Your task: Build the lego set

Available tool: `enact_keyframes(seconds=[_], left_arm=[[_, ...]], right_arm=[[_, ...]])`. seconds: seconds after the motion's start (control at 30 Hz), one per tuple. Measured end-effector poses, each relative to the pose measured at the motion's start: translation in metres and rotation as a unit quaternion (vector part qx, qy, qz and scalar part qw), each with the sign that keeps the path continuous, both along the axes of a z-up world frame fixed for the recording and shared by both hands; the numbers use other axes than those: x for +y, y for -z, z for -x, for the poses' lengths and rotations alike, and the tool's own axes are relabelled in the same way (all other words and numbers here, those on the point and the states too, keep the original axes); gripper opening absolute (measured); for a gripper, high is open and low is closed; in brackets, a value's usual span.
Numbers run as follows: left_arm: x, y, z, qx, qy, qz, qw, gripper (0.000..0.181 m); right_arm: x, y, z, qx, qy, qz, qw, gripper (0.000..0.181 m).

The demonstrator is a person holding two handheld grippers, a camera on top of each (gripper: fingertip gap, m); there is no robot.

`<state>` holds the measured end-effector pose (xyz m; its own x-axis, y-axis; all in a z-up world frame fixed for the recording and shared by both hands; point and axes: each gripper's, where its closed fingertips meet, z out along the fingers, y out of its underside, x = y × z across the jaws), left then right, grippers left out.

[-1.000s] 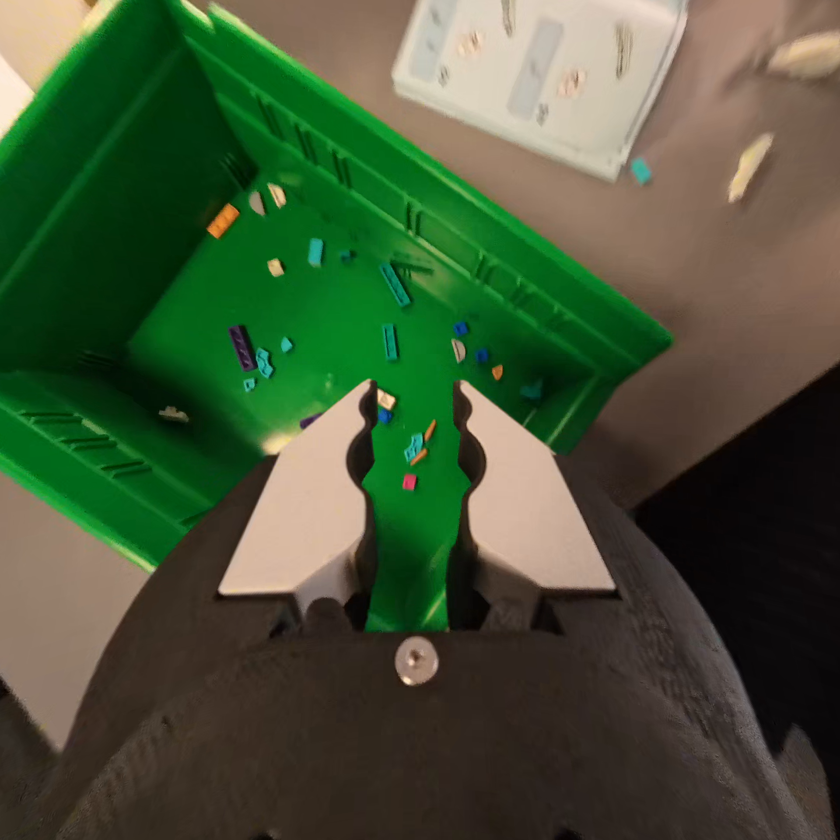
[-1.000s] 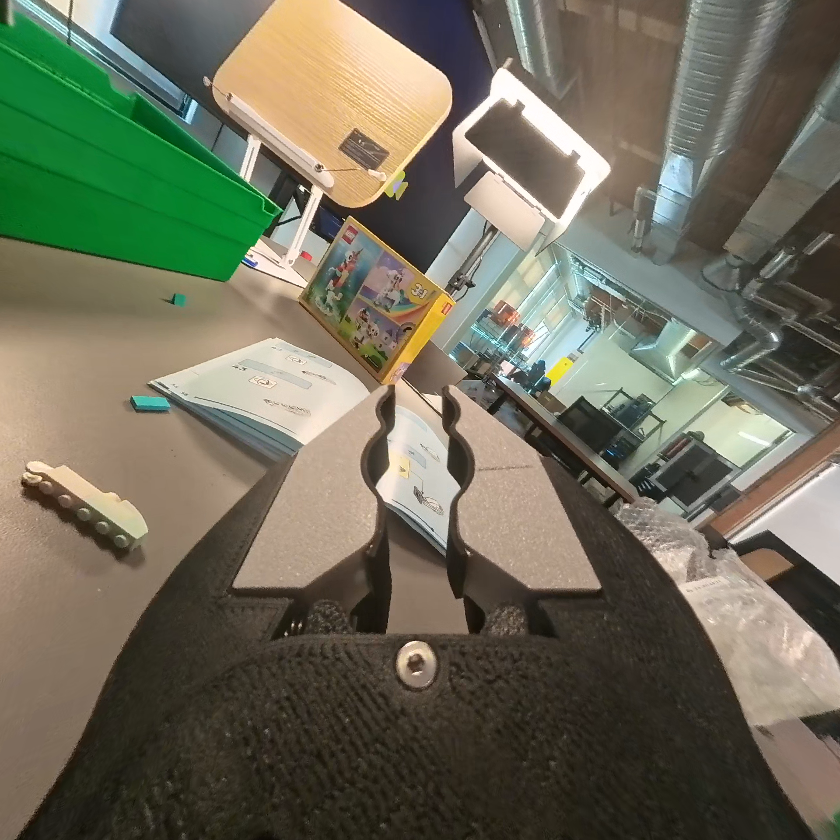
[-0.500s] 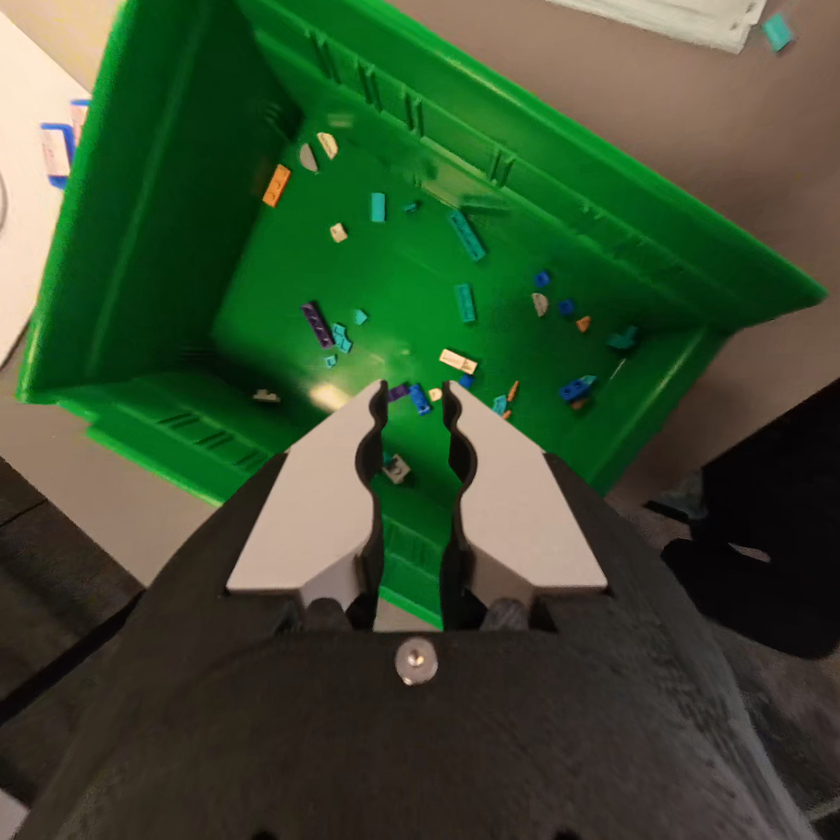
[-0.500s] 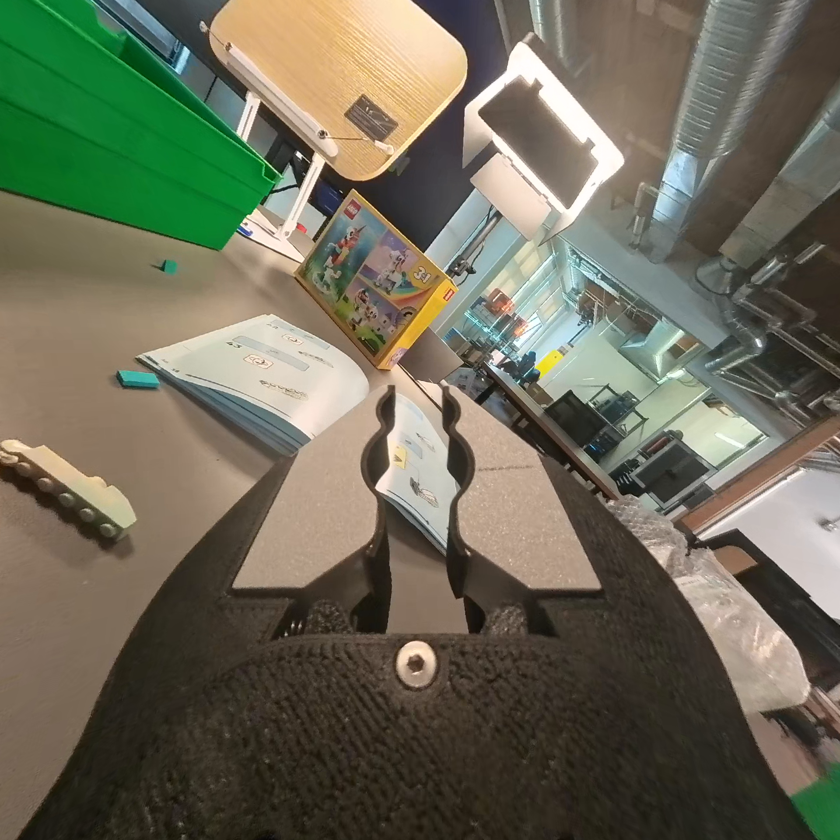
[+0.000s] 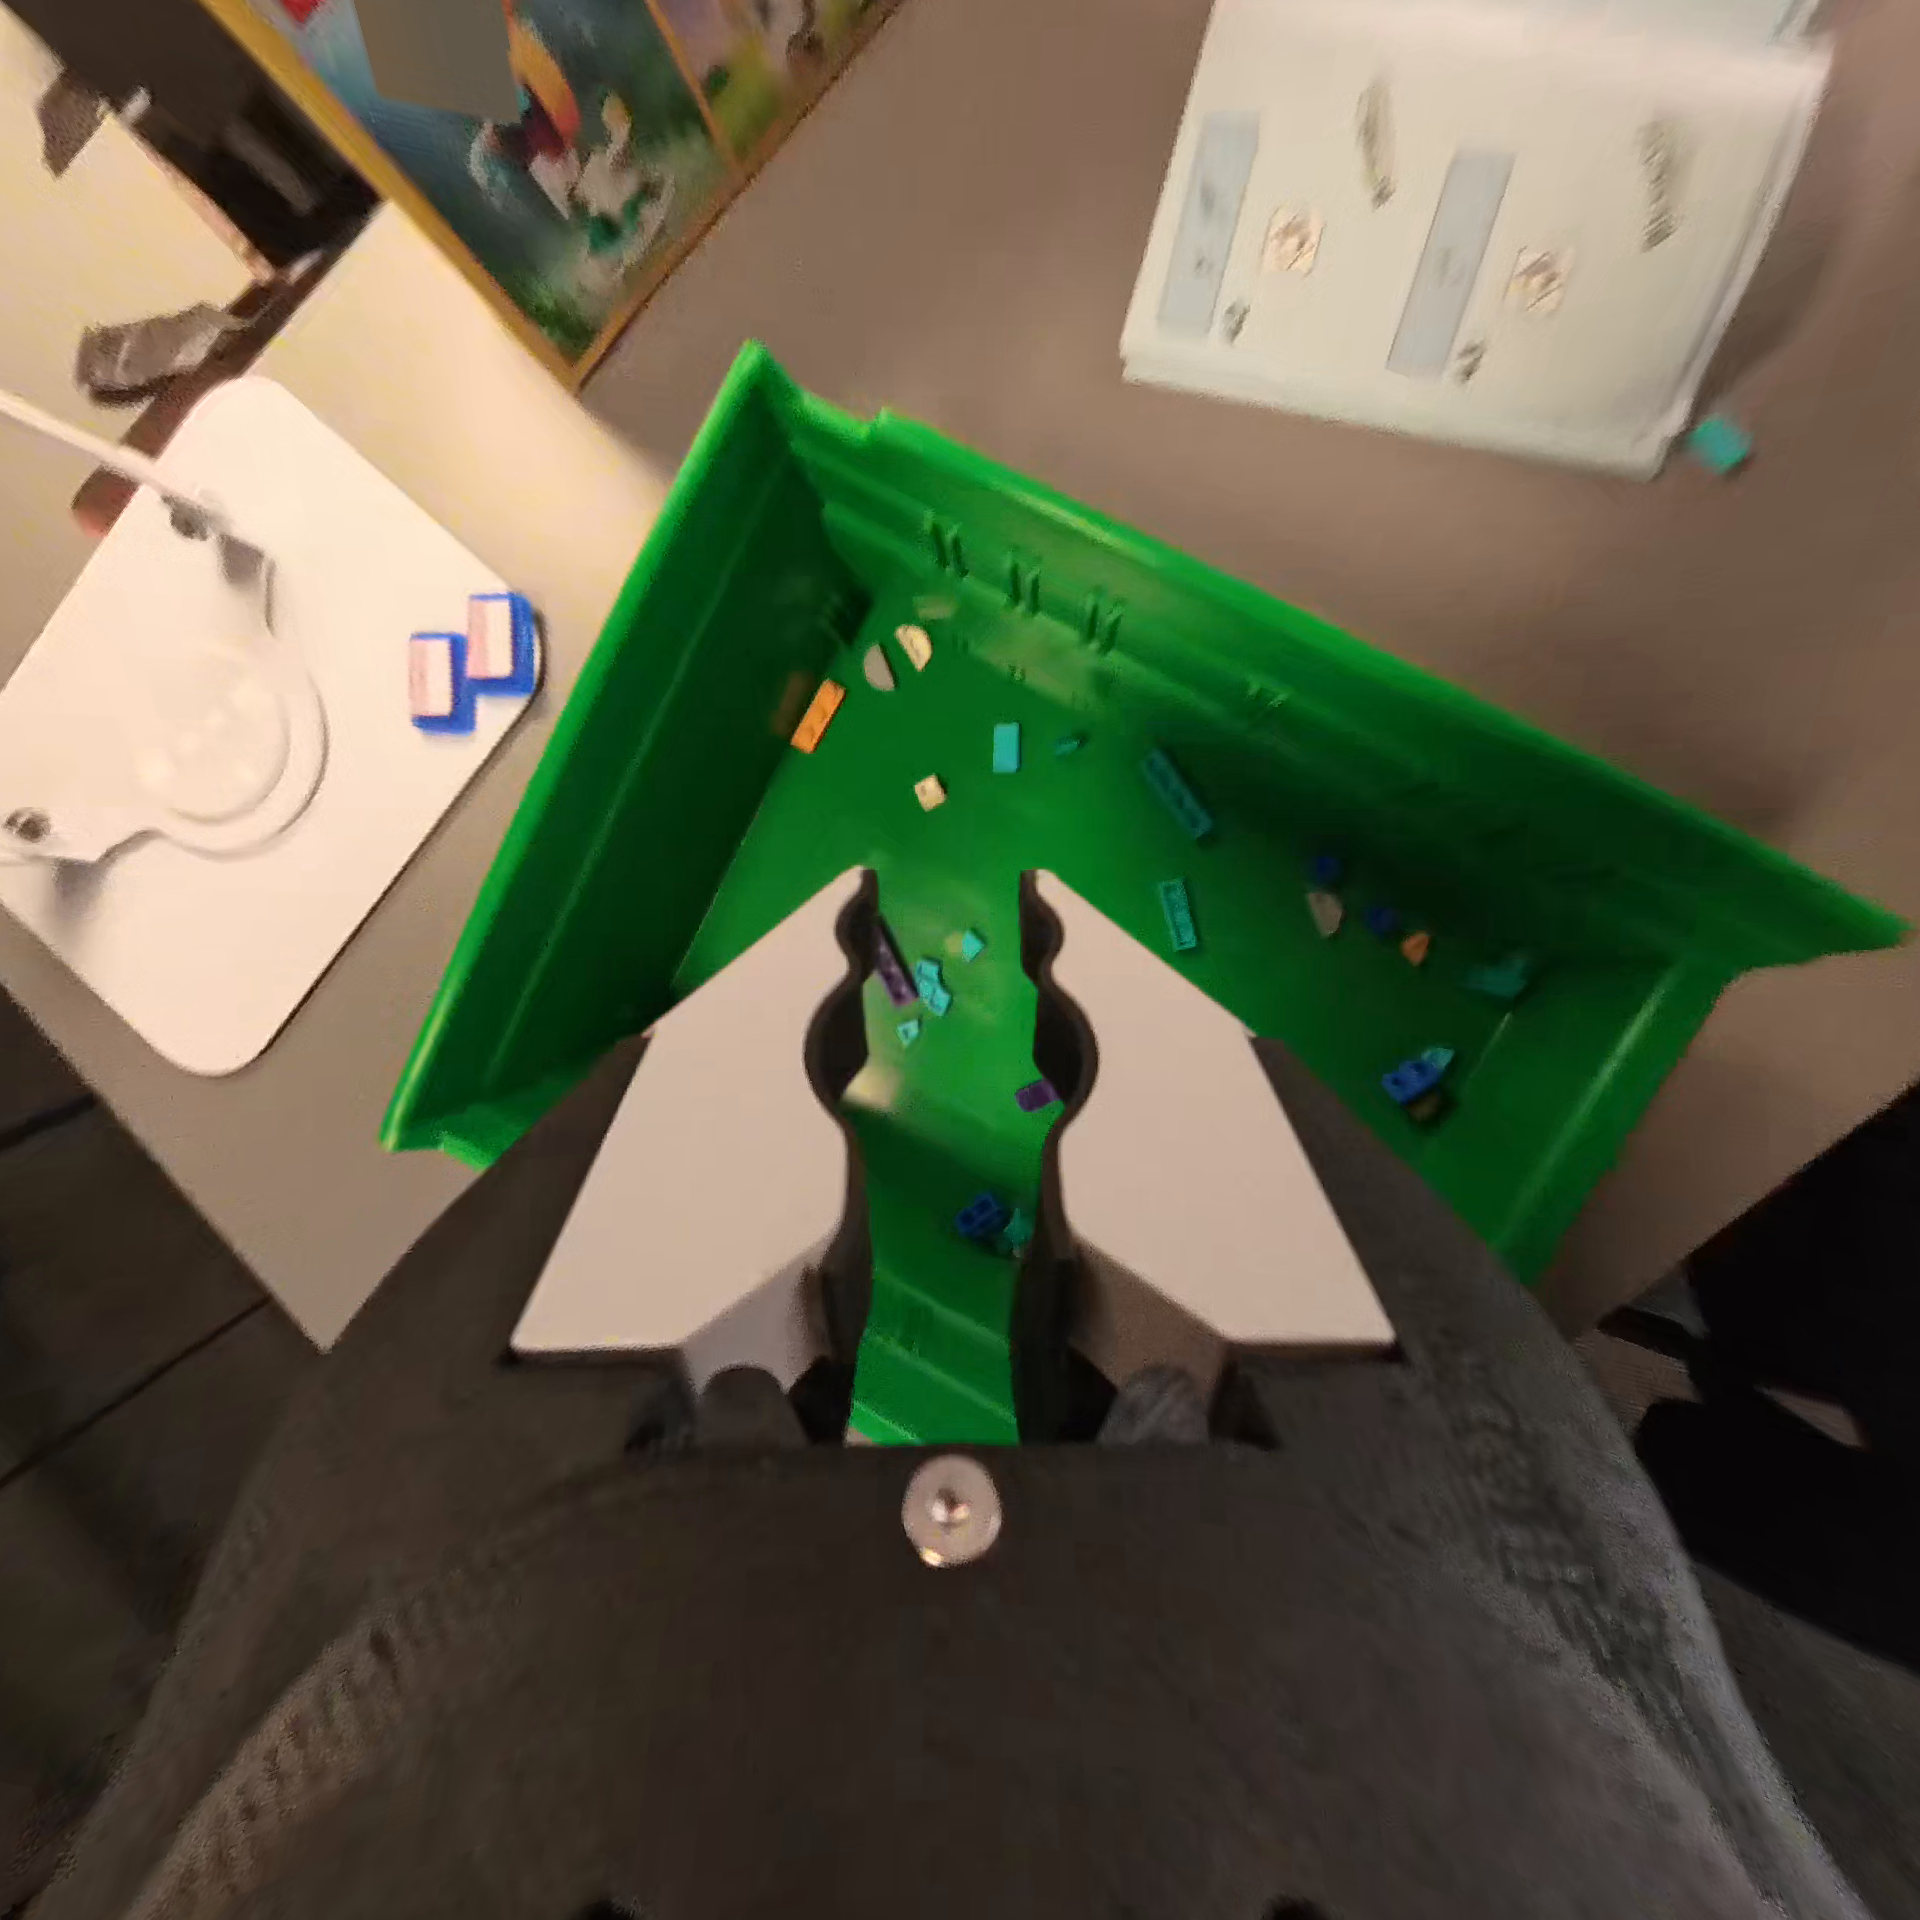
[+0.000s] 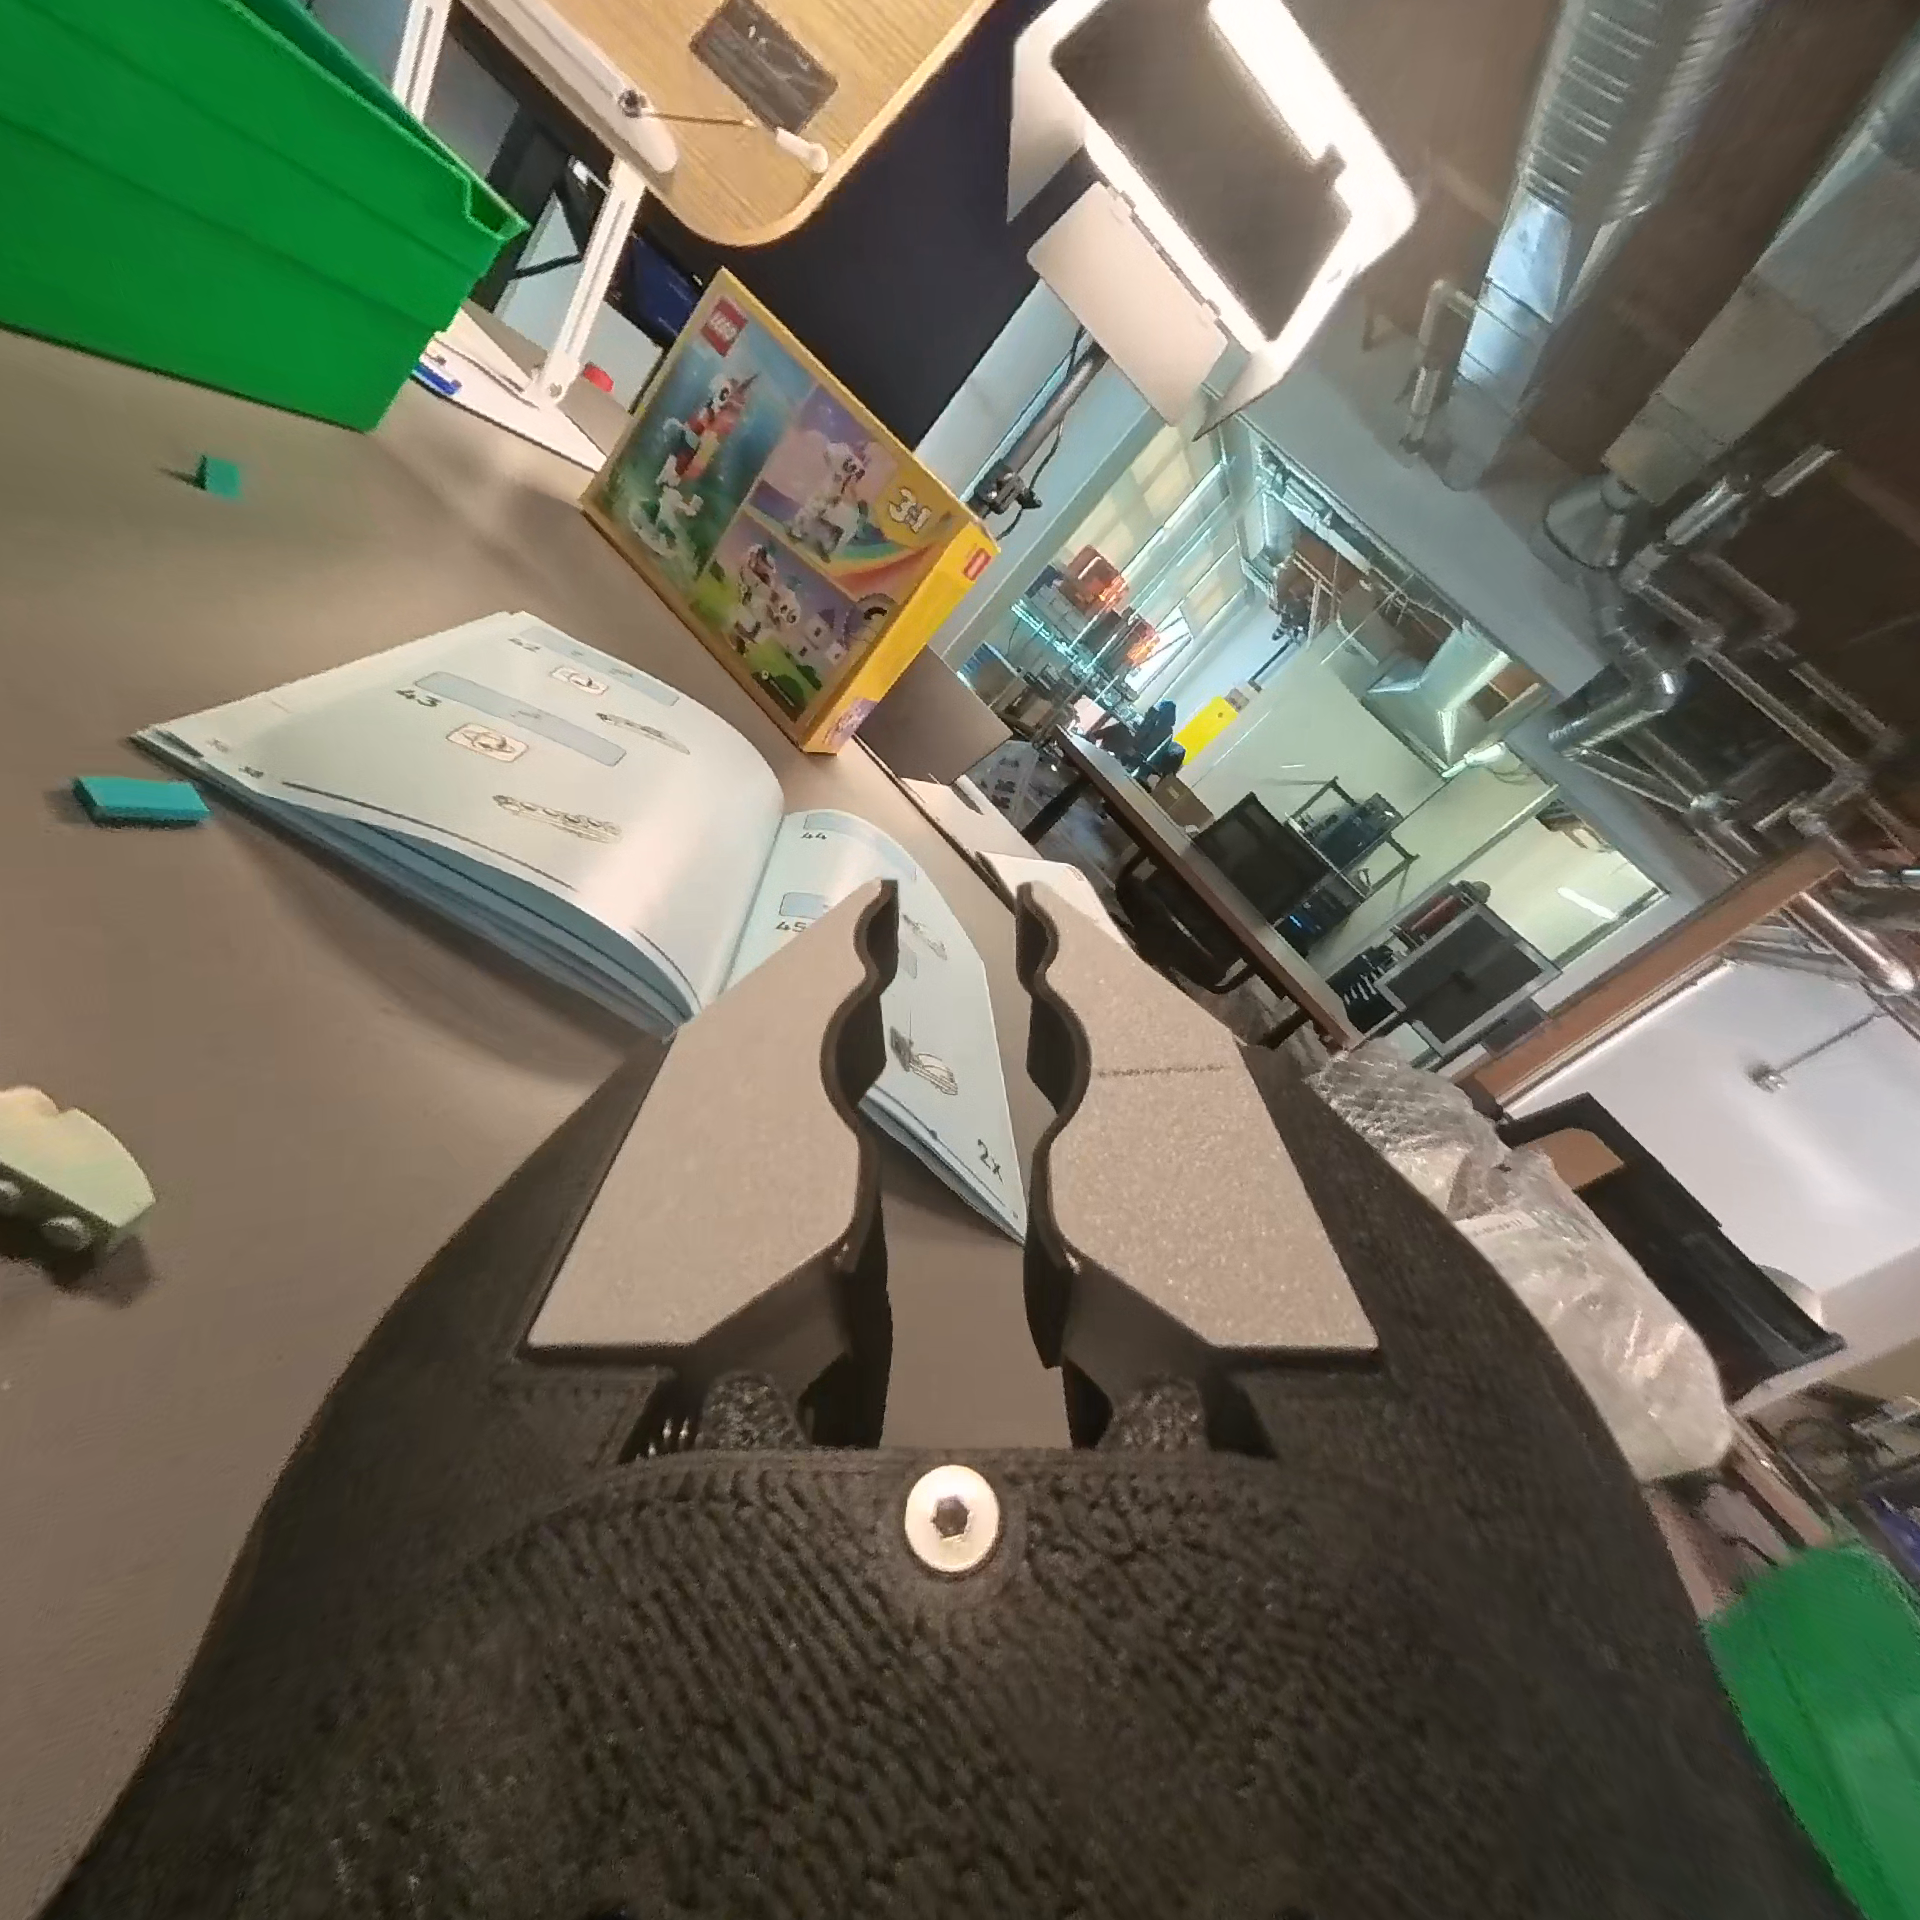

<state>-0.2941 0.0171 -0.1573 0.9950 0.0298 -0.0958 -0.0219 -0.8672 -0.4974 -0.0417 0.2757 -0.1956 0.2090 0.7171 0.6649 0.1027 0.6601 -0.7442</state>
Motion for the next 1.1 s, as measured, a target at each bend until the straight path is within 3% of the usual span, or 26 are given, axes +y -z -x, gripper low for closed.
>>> enact_keyframes(seconds=[0.07, 0.17, 0.3, 0.43, 0.57, 0.8, 1.1], left_arm=[[0.000, -0.001, -0.006, -0.031, 0.026, -0.001, 0.999, 0.028], [-0.011, 0.022, -0.021, -0.052, 0.074, 0.048, 0.995, 0.032], [-0.029, 0.057, -0.008, 0.042, 0.080, 0.136, 0.987, 0.031], [-0.042, 0.069, 0.029, 0.133, 0.058, 0.202, 0.969, 0.030], [-0.054, 0.083, 0.044, 0.091, 0.004, 0.298, 0.950, 0.026], [-0.070, 0.104, 0.065, 0.080, -0.017, 0.469, 0.879, 0.031], [-0.078, 0.119, 0.072, 0.061, -0.031, 0.516, 0.854, 0.032]], right_arm=[[-0.001, 0.001, 0.000, -0.003, 0.002, -0.007, 1.000, 0.020], [0.000, 0.002, 0.000, -0.005, 0.008, -0.013, 1.000, 0.020], [-0.002, 0.004, 0.001, -0.011, 0.004, -0.019, 1.000, 0.020], [-0.003, 0.005, 0.002, -0.015, 0.003, -0.023, 1.000, 0.020], [-0.005, 0.005, 0.002, -0.014, 0.000, -0.026, 1.000, 0.020], [-0.011, 0.004, 0.002, -0.008, -0.011, -0.038, 0.999, 0.020], [-0.017, 0.000, 0.000, 0.003, -0.025, -0.045, 0.999, 0.020]])
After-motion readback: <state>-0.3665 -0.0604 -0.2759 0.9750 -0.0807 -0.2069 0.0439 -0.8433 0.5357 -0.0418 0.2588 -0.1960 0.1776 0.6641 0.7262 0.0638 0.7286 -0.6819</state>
